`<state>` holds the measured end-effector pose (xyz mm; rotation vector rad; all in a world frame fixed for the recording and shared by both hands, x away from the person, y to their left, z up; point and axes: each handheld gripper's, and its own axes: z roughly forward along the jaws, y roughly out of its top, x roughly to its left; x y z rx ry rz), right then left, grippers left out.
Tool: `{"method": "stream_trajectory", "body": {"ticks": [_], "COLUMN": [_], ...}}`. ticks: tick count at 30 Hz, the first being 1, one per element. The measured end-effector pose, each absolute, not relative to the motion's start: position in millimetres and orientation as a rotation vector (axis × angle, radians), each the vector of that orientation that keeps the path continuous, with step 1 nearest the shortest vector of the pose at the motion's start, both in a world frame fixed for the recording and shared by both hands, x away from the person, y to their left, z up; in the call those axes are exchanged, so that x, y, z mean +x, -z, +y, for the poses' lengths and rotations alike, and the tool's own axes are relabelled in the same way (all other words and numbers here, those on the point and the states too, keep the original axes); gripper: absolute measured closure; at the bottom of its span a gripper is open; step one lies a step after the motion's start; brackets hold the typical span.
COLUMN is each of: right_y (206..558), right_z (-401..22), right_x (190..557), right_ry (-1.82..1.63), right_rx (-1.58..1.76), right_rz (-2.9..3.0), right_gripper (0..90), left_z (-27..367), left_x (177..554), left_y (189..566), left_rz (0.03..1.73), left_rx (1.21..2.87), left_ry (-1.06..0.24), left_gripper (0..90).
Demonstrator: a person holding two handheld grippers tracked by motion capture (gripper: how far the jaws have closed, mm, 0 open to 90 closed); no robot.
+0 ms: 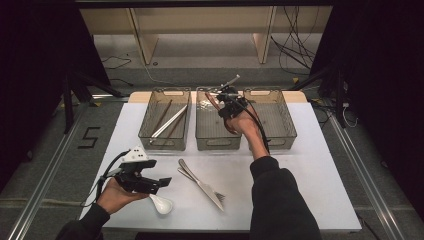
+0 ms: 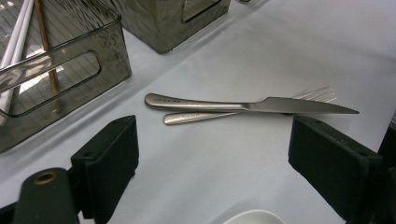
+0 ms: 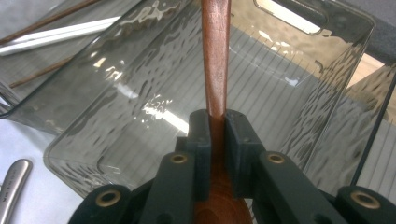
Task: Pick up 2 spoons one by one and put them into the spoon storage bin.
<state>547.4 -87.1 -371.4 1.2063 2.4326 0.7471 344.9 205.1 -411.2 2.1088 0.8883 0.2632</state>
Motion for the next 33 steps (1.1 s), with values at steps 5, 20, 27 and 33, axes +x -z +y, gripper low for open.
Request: {"method": "stream_trajectory", "body": {"ticks": [5,20,27,33], "right_y": [376,369,359,360], "right_z": [-87,-91,-104,-134], "right_x": [549,536,496,450], "right_ry": [-0.753,-0.798,-0.901,-0.976], "right_rx": [1.224,1.183,1.100,1.039], "right_rz": [2.422,2.461,2.480,2.473], "right_gripper": [81.2,54.1,42.1,39.9], "left_z": [204,210,219,221], "left_x": [345,348,351,353], "left_y": [412,413,417,419], "left_rz": [0.891,0.897,0.907,0.913], "left_rx": [2.113,2.175,2.259,2.326], "left_ry": [-0.262,-0.309,-0.324,-0.359], "left_gripper": [16.1,16.0,16.0,16.7]}}
